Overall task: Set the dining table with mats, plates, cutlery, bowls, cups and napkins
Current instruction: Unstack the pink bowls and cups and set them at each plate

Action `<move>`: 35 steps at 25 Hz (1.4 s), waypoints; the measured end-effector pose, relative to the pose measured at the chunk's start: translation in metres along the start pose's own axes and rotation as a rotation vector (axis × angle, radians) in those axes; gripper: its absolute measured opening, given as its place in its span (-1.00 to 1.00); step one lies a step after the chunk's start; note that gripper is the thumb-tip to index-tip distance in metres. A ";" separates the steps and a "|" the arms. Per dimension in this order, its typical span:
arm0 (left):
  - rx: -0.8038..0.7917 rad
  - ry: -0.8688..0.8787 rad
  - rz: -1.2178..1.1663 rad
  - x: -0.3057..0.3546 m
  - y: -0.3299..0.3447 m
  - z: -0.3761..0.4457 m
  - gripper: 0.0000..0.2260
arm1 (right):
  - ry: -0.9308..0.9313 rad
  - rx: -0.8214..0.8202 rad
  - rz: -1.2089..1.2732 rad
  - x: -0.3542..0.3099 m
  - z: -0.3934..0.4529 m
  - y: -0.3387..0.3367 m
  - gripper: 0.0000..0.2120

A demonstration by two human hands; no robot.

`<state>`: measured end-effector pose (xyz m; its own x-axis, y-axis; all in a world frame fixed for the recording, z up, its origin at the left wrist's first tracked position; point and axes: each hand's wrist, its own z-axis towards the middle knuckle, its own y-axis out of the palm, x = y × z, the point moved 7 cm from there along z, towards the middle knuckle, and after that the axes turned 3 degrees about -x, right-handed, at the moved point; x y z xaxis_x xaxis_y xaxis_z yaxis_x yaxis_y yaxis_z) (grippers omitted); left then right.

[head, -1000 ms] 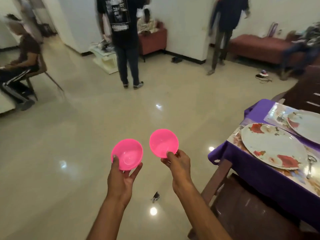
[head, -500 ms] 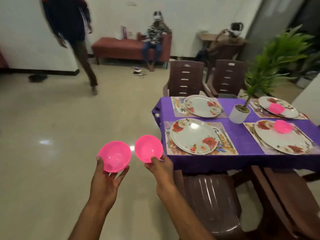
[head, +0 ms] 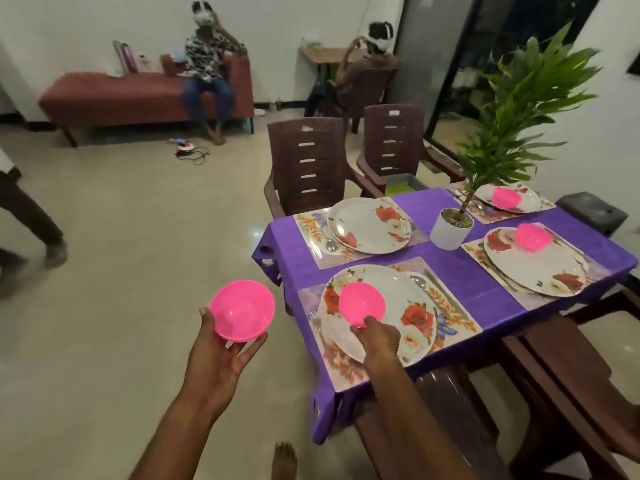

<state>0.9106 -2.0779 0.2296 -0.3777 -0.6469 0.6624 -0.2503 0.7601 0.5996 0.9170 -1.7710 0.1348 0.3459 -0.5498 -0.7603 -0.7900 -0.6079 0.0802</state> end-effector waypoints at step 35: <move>-0.683 -0.616 0.696 -0.001 0.220 0.409 -0.67 | -0.238 0.318 0.129 -0.119 0.113 0.235 -0.79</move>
<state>0.4913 -1.8853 0.1768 -0.6624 0.1822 0.7266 0.6472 0.6276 0.4327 0.6329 -1.7838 0.1711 0.1370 -0.4393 -0.8878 -0.9490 -0.3152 0.0095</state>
